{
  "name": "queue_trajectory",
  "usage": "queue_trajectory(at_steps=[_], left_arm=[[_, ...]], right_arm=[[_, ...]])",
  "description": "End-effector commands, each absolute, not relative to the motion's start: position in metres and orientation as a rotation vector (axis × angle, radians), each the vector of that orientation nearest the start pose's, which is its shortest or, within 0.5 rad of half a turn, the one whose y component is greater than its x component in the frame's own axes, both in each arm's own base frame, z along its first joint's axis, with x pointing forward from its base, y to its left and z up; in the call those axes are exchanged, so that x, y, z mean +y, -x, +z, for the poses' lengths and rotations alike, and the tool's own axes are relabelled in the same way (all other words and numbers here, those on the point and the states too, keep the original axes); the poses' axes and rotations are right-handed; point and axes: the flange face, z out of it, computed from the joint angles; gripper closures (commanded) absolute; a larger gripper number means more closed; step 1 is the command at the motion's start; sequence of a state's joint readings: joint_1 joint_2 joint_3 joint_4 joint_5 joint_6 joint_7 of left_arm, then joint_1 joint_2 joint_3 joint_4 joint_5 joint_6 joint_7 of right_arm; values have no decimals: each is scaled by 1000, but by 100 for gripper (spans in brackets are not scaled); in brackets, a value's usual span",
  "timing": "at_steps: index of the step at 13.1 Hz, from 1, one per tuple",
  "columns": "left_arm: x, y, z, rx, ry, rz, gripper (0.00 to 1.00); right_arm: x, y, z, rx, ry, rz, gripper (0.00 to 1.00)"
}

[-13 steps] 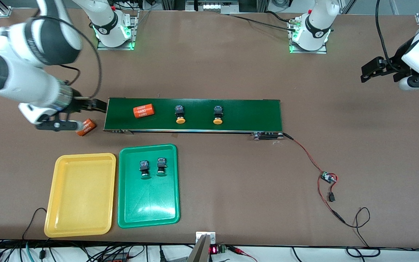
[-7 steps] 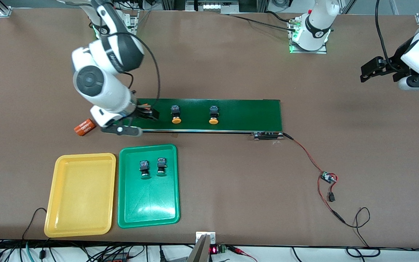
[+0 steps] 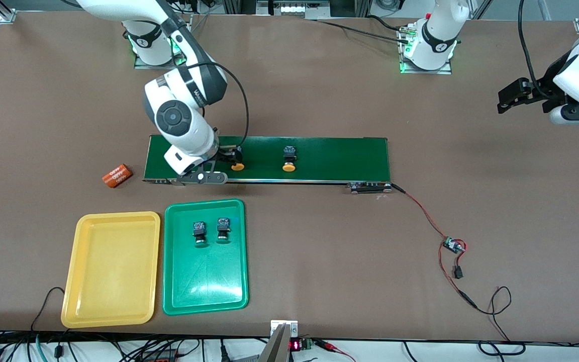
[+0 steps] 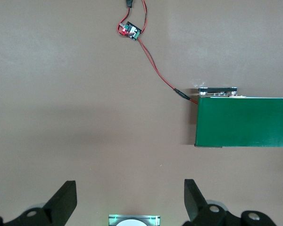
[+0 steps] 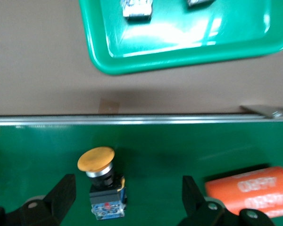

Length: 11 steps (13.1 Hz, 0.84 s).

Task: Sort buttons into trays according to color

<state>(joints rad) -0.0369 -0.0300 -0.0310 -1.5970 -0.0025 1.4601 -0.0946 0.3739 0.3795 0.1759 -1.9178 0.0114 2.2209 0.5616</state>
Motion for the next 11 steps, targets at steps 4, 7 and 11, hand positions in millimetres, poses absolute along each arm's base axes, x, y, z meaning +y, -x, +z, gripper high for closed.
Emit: queue_trajectory(at_steps=[4,7,11], left_arm=[[-39,-534,626,-14,3133,181,0],[-40,-534,626,-9,3133,181,0],[-41,-533,625,-9,3132,193,0]], right_arm=[[309,-481,287,43,3114,84,0],[302,-469,265,42,3095,50,0],[298,-466,251,34,3087,32,14]])
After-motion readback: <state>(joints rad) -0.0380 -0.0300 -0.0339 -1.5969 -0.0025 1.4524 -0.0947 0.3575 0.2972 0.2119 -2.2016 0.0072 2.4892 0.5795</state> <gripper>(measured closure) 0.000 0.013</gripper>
